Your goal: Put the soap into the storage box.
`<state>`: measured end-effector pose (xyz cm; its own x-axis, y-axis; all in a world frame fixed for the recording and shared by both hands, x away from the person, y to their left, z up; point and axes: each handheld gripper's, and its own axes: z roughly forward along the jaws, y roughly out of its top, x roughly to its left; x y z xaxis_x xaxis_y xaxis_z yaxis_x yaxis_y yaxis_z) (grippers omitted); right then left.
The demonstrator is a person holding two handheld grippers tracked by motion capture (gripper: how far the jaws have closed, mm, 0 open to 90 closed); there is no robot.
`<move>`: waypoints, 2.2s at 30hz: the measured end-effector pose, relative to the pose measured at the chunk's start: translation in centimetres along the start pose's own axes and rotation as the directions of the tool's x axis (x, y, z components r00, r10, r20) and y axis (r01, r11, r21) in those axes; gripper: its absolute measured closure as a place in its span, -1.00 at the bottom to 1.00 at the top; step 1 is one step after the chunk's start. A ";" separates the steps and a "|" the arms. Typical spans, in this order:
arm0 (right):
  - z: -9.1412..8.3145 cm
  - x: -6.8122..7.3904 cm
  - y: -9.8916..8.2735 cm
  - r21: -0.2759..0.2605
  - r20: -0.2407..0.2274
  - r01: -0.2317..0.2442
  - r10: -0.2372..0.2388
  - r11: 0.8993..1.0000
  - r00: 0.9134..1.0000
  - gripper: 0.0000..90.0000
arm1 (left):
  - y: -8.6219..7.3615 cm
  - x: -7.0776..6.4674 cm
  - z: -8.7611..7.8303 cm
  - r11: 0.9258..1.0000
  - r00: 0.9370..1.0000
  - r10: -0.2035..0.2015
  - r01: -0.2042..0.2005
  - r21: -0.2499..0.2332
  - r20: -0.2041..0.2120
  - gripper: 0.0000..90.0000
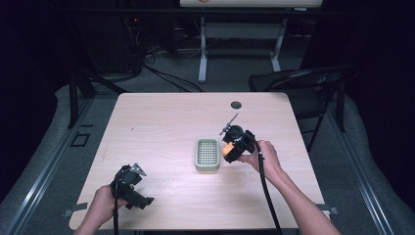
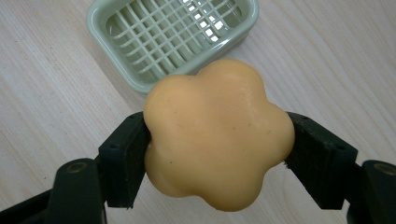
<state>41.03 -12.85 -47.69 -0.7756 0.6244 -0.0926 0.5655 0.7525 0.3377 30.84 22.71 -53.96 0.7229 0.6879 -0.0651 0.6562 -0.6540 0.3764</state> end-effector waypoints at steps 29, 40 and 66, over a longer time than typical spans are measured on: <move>1.6 0.6 3.9 0.000 -0.017 0.037 -0.037 0.999 0.999 -0.41 | -0.1 0.0 0.0 1.000 1.000 0.000 0.000 -0.002 0.000 -1.00; 3.4 1.2 5.2 0.020 -0.039 0.050 -0.050 0.999 0.998 -0.41 | -0.1 0.0 -0.1 1.000 1.000 -0.001 0.001 -0.001 0.002 -1.00; 6.9 2.6 7.5 0.090 -0.034 0.078 -0.075 0.993 0.997 -0.41 | -0.2 0.0 0.1 1.000 1.000 0.000 0.000 0.002 0.006 -1.00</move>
<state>45.15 -4.10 -51.83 -0.8248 0.5588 -0.0857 0.5265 0.8145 0.2436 30.74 22.78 -54.08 0.7243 0.6858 -0.0707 0.6565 -0.6548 0.3746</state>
